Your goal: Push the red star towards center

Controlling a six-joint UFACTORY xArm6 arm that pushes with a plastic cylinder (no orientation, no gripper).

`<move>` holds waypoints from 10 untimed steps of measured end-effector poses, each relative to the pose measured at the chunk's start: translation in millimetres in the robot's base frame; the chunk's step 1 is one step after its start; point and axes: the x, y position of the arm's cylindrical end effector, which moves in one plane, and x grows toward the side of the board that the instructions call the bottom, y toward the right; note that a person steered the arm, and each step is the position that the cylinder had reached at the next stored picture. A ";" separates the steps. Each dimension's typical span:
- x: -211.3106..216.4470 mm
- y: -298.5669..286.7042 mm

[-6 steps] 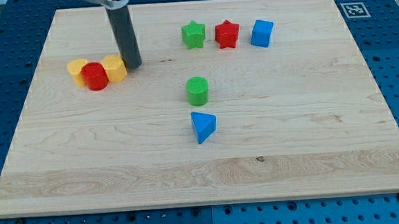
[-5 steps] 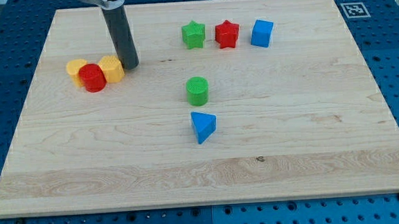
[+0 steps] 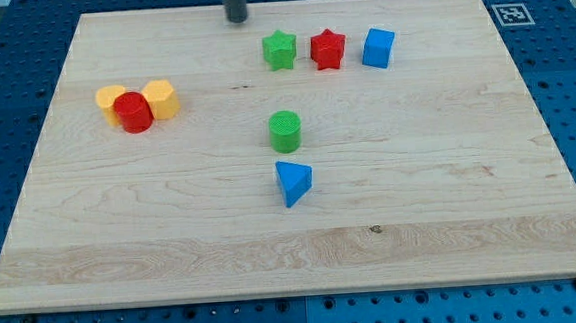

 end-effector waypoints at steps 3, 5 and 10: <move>4.4 127.5; 32.1 105.7; 112.8 125.5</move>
